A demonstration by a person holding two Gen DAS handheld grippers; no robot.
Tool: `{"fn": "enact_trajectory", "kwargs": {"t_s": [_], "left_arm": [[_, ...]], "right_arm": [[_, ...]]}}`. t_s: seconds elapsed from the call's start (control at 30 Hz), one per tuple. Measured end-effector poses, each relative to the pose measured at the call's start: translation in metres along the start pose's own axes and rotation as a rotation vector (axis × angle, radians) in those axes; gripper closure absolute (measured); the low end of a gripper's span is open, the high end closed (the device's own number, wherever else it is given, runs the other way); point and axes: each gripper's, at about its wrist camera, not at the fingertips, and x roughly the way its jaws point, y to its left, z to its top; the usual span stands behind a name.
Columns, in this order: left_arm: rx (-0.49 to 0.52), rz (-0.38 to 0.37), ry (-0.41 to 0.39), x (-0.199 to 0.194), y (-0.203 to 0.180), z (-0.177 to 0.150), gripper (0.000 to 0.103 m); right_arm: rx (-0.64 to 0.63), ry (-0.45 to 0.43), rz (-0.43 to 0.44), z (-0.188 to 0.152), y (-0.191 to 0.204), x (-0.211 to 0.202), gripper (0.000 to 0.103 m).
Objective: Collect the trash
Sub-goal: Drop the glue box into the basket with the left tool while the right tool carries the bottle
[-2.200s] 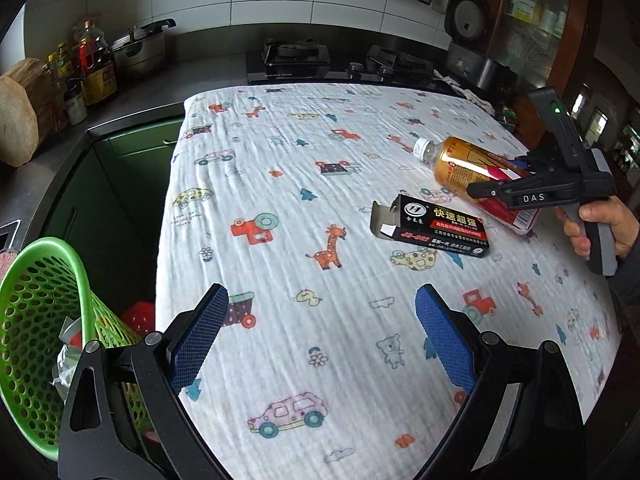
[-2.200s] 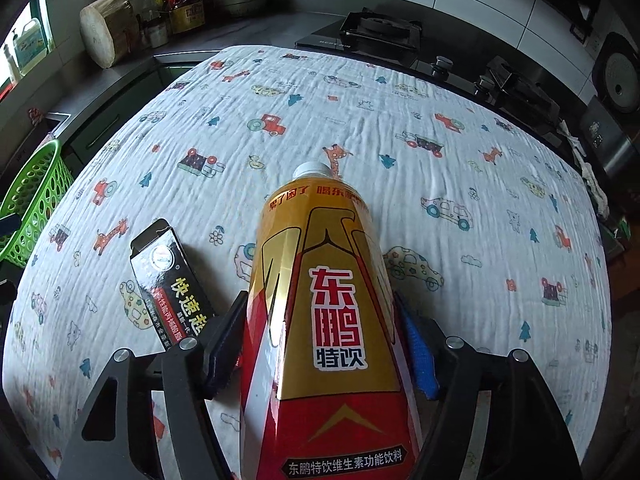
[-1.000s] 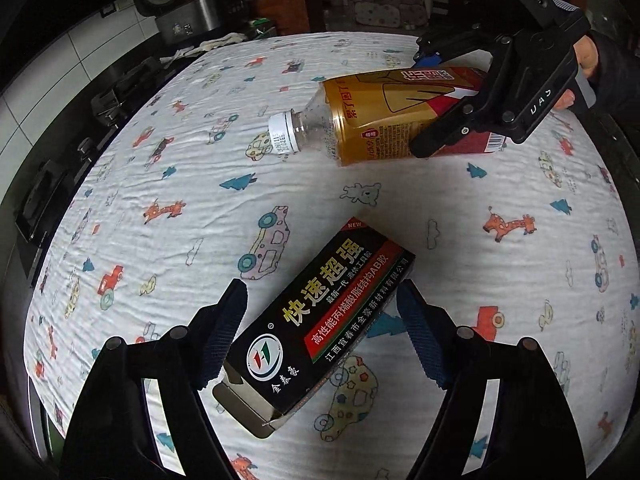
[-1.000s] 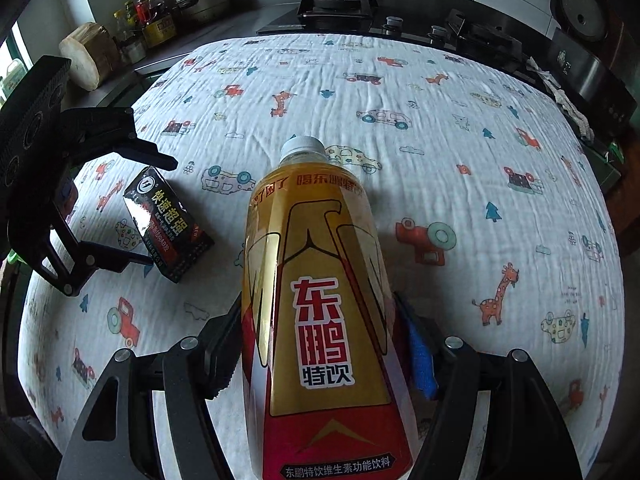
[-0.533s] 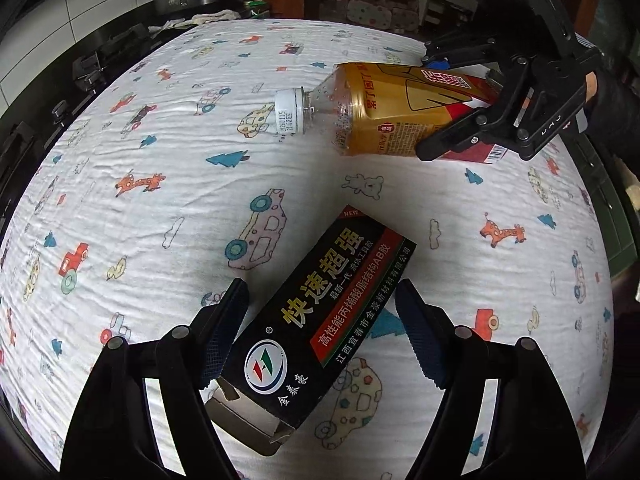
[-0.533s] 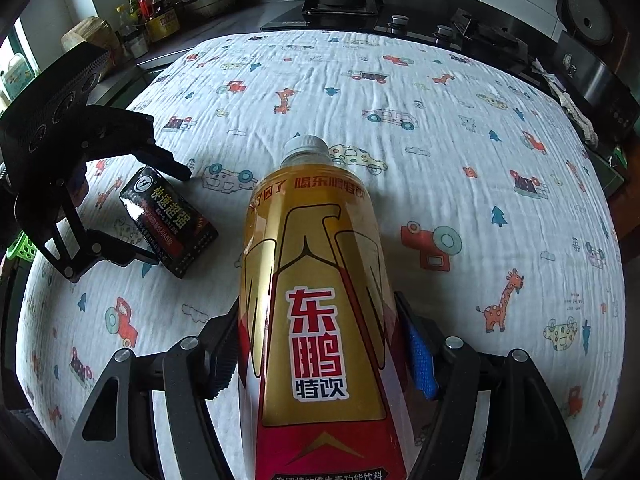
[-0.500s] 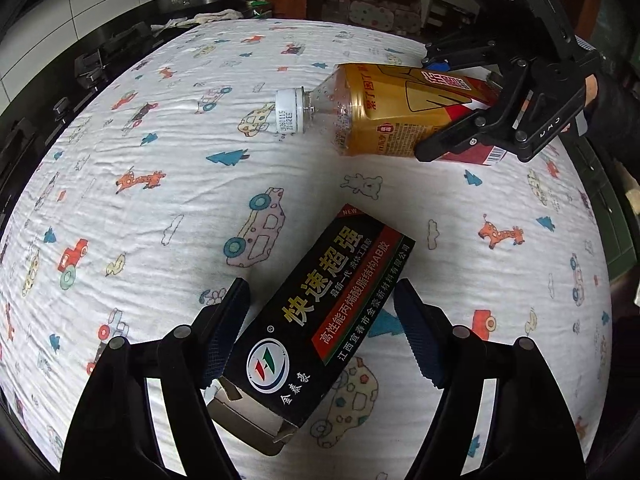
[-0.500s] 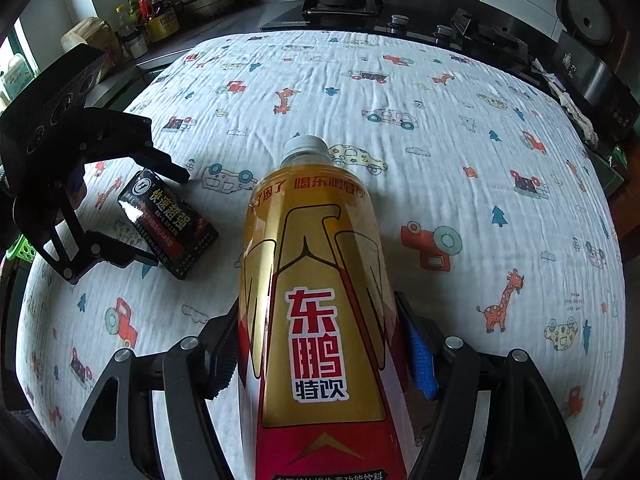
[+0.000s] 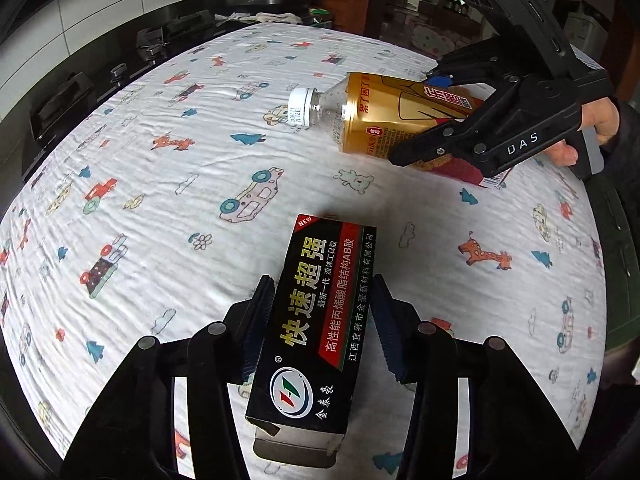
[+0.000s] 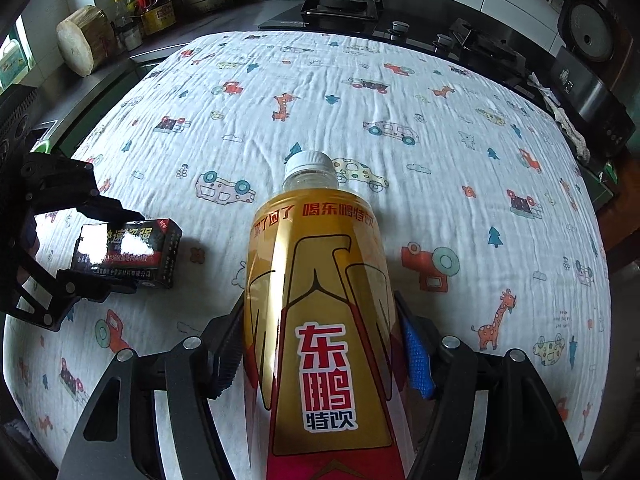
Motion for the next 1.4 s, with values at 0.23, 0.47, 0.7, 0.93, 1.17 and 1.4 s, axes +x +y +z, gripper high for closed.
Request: {"fn": "enact_trajectory", "kwargs": {"t_s": [0.23,0.47,0.7,0.93,1.17,1.4], "left_arm": [[-0.145,0.050,-0.071,-0.043,0.006,-0.024,0.055],[-0.281,0.169,-0.174,-0.115,0.023,-0.066,0.055],[-0.488,0.328,-0.253,-0.201,0.059,-0.140,0.055],[-0.667,0.503,-0.238,-0.249,0.099,-0.223,0.055],[-0.850,0.574,-0.194,-0.259,0.138,-0.293,0.054],[-0.979,0.593,-0.202,-0.260,0.153,-0.335,0.047]], "right_arm": [[-0.017,-0.060,0.015,-0.001,0.026,-0.025,0.039],[-0.066,-0.125,0.076,0.008,0.076,-0.048,0.039],[-0.160,-0.190,0.168,0.026,0.152,-0.067,0.039],[-0.243,-0.220,0.271,0.046,0.232,-0.071,0.039],[-0.287,-0.231,0.348,0.066,0.299,-0.070,0.039],[-0.294,-0.238,0.443,0.084,0.360,-0.067,0.039]]}}
